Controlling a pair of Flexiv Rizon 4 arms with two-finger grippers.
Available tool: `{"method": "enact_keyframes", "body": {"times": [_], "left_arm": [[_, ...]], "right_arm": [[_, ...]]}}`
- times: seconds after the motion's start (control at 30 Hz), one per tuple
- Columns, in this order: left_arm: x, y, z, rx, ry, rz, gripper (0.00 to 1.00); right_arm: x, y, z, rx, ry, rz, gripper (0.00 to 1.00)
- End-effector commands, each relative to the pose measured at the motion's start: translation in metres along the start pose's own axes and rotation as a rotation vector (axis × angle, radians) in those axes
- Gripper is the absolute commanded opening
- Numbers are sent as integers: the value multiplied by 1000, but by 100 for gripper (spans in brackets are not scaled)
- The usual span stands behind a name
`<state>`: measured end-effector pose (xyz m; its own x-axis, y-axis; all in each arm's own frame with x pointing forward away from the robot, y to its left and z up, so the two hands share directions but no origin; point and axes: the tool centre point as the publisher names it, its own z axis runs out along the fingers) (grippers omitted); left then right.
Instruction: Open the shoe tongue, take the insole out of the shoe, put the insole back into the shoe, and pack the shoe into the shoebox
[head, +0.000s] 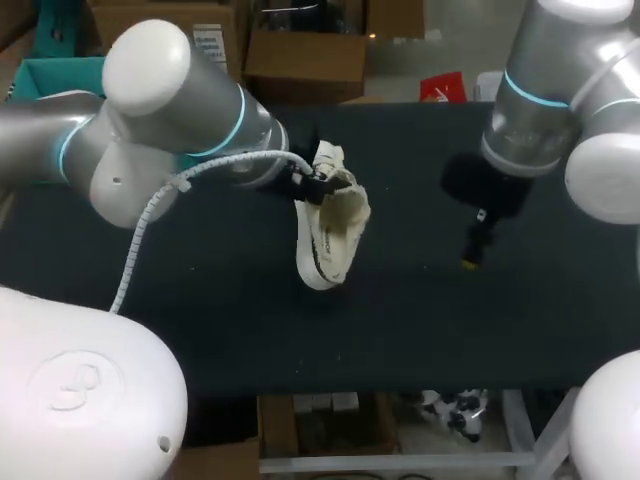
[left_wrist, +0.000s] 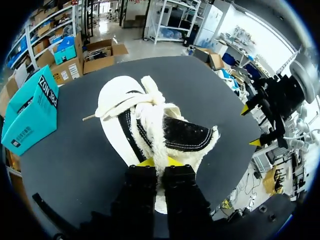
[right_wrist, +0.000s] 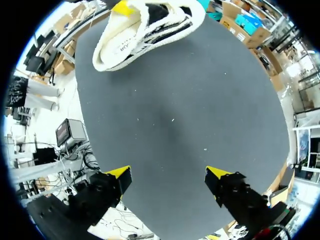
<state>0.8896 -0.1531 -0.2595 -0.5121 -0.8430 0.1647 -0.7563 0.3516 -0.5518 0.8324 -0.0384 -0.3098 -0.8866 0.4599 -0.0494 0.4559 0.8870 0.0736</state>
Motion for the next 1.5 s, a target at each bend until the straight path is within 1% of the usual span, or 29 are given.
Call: {"method": "enact_keyframes", "body": {"times": [0.03, 0.1, 0.17, 0.2, 0.27, 0.4, 0.53, 0.57, 0.67, 0.7, 0.73, 0.77, 0.8, 0.83, 0.87, 0.9, 0.93, 0.97, 1.0, 1.03, 1.1, 1.17, 1.3, 1.4, 1.5], "left_arm": [[4, -5, -46, 19, 185, 490, 0], [5, -9, -52, 14, 183, 563, 0], [5, -12, -59, 20, 197, 629, 0], [4, -13, -63, 21, 202, 669, 0], [0, -18, -73, 33, 214, 734, 0], [-21, -34, -93, 58, 219, 858, 0], [-53, -50, -117, 102, 220, 988, 0], [-65, -54, -125, 110, 214, 1034, 0], [-104, -69, -143, 145, 205, 1127, 0], [-113, -73, -147, 156, 203, 1144, 0], [-133, -81, -156, 167, 205, 1184, 0], [-142, -84, -160, 171, 203, 1200, 0], [-161, -91, -169, 178, 208, 1230, 0], [-175, -96, -176, 181, 208, 1250, 0], [-193, -105, -185, 184, 203, 1267, 0], [-203, -110, -190, 188, 199, 1277, 0], [-221, -115, -202, 194, 204, 1306, 0], [-235, -118, -210, 203, 213, 1324, 0], [-249, -124, -217, 204, 205, 1337, 0], [-263, -129, -221, 197, 192, 1346, 0], [-291, -134, -228, 198, 191, 1352, 0], [-321, -143, -233, 199, 182, 1354, 0], [-373, -156, -241, 223, 184, 1336, 0], [-403, -158, -238, 228, 197, 1319, 0], [-430, -157, -226, 215, 211, 1296, 0]], "right_arm": [[0, -16, -16, -53, -89, -333, 100], [-6, -17, -18, -60, -72, -366, 100], [-9, -13, -20, -37, -68, -405, 100], [-10, -10, -20, -18, -58, -403, 100], [-10, -10, -20, -18, -58, -403, 100], [-10, -10, -20, -18, -58, -403, 100], [-10, -10, -20, -18, -58, -403, 100], [-10, -10, -20, -18, -58, -403, 100], [-10, -10, -20, -18, -58, -403, 100], [-10, -10, -20, -18, -58, -403, 100], [-10, -10, -20, -18, -58, -403, 100], [-10, -10, -20, -18, -58, -403, 100], [-10, -10, -20, -18, -58, -403, 100], [-10, -10, -20, -18, -58, -403, 100], [-10, -10, -20, -18, -58, -403, 100], [-10, -10, -20, -18, -58, -403, 100], [-10, -10, -20, -18, -58, -403, 100], [-10, -10, -20, -18, -58, -403, 100], [-10, -10, -20, -18, -58, -403, 100], [-10, -10, -20, -18, -58, -403, 100], [-10, -10, -20, -18, -58, -403, 100], [-10, -10, -20, -18, -58, -403, 100], [-10, -10, -20, -18, -58, -403, 100], [-10, -10, -20, -18, -58, -403, 100], [-10, -10, -20, -18, -58, -403, 100]]}}
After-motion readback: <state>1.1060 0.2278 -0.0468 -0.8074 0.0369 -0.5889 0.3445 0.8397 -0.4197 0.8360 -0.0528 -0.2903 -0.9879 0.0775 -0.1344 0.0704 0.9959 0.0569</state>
